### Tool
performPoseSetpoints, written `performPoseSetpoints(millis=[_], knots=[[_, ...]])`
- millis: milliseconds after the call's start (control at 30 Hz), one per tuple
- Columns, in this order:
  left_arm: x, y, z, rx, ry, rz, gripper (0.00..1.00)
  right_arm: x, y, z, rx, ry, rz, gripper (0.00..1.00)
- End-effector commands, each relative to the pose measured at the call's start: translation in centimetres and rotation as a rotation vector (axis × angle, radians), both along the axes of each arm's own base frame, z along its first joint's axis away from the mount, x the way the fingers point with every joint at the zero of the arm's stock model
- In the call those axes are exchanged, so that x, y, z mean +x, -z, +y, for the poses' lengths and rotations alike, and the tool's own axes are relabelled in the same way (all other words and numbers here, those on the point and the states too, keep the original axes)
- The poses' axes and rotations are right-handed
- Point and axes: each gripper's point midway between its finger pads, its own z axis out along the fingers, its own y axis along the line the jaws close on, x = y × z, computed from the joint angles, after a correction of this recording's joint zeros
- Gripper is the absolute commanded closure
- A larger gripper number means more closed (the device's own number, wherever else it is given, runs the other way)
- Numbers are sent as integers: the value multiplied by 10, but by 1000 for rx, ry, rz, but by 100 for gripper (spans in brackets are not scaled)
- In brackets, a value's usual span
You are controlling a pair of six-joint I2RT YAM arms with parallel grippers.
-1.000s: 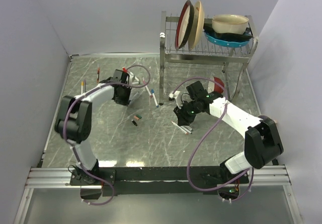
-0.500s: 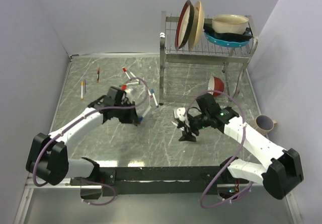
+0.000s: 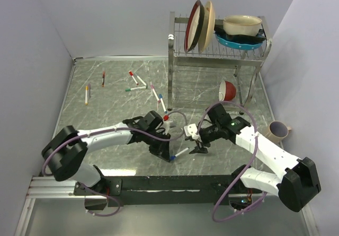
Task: Open the pen caps
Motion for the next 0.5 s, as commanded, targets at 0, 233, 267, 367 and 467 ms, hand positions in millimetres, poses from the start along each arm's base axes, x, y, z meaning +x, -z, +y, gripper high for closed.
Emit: performPoseSetpoints(millis=[0,233,267,367,467], knots=[[6,-25,-33,-121,57,-23,99,-10,11,6,-22,-79,-39,33],[5,-23,-38,-139,69,-11,99,-22,41,12,-155,-148,-81,37],[5,-22,-38,-145,69,-14,99,-22,42,13,-162,-148,-87,40],[3,-25,-38,-167,70,-15,99,-20,46,16,-185,-139,-99,52],[1,-27,-36,-177,68,-15,99,-18,45,19,-190,-125,-97,70]])
